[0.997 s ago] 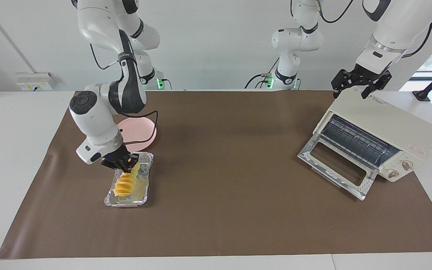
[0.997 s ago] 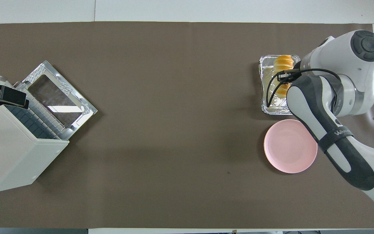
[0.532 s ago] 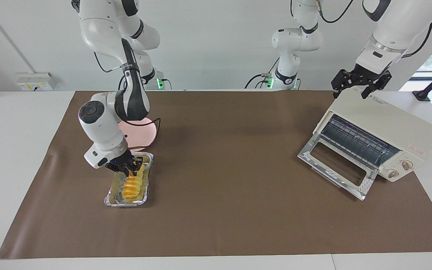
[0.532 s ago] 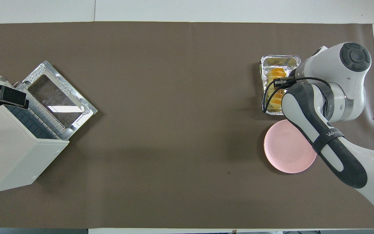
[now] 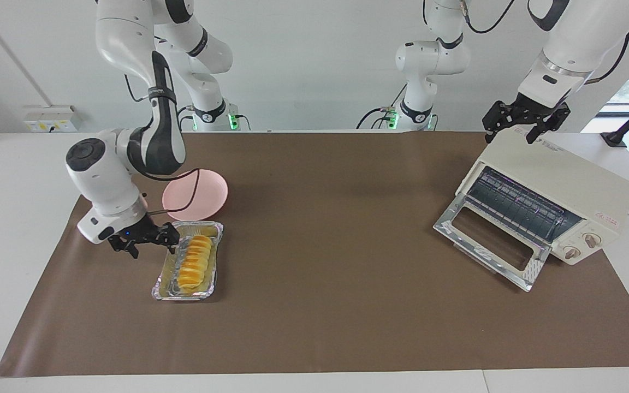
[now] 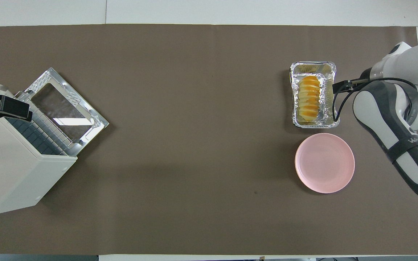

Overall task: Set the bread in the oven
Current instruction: 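Release the bread in the foil tray and open the right gripper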

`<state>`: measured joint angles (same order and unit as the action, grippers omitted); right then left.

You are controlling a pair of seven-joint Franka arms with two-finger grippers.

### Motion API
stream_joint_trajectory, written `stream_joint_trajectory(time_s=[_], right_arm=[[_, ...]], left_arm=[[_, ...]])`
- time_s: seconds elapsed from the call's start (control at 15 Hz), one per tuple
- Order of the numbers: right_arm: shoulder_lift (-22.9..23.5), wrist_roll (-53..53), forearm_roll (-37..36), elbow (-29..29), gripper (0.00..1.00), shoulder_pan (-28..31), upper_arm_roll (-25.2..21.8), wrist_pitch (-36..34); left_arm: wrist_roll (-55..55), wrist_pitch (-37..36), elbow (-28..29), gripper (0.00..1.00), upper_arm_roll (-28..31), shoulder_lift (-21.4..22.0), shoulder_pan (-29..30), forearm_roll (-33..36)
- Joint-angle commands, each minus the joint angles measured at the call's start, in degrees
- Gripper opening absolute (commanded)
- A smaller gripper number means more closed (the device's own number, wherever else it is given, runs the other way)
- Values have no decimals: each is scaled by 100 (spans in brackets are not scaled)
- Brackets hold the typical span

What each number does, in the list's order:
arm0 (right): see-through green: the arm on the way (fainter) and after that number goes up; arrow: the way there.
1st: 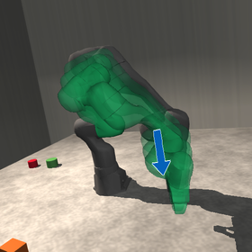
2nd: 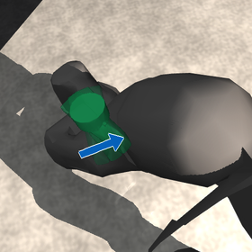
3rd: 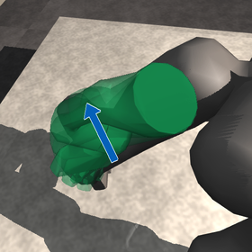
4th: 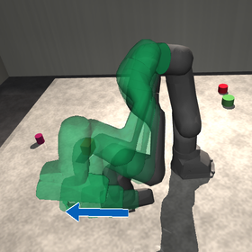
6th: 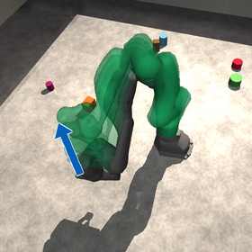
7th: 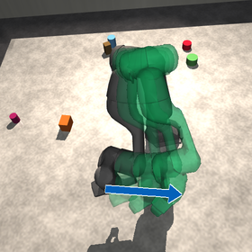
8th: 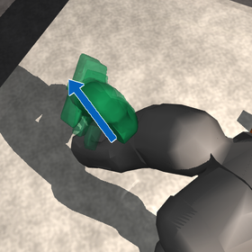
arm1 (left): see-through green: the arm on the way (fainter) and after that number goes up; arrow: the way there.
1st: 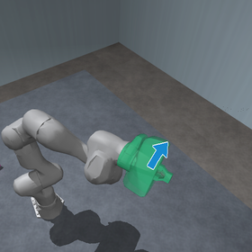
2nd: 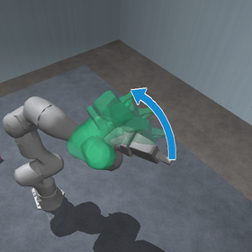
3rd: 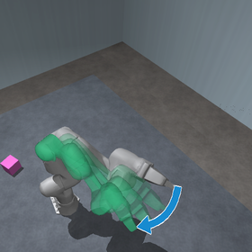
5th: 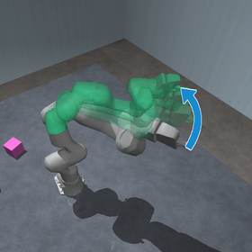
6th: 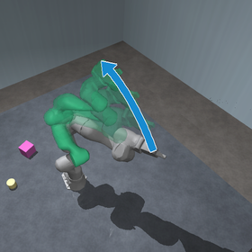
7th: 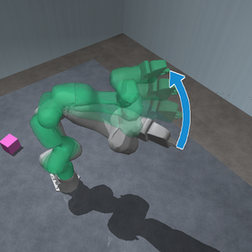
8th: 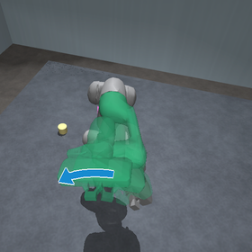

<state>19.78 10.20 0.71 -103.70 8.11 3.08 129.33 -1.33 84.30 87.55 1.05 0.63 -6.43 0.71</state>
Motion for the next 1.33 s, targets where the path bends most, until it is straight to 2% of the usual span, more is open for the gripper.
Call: stream_joint_trajectory(time_s=[0.0,0.6,0.73,1.0,1.06,1.13,1.26], right_arm=[[148,70,-27,-71,100,86,79,154],[298,-379,34,-229,94,-195,88,487],[263,-309,26,-518,87,-187,79,812],[228,-99,26,-633,76,-143,79,778],[219,-28,26,-651,69,-116,79,778],[210,-19,26,-678,58,-64,88,778],[184,-53,26,-739,19,-63,88,822]], left_arm=[[-43,-37,25,100,-26,16,46,0],[-43,-37,25,100,-26,16,46,0],[-43,-37,25,100,-26,16,46,0],[-43,-37,25,100,-26,16,46,0],[-43,-37,25,100,-26,16,46,0],[-43,-37,25,100,-26,16,46,8],[-43,-28,25,100,-26,16,46,0]])
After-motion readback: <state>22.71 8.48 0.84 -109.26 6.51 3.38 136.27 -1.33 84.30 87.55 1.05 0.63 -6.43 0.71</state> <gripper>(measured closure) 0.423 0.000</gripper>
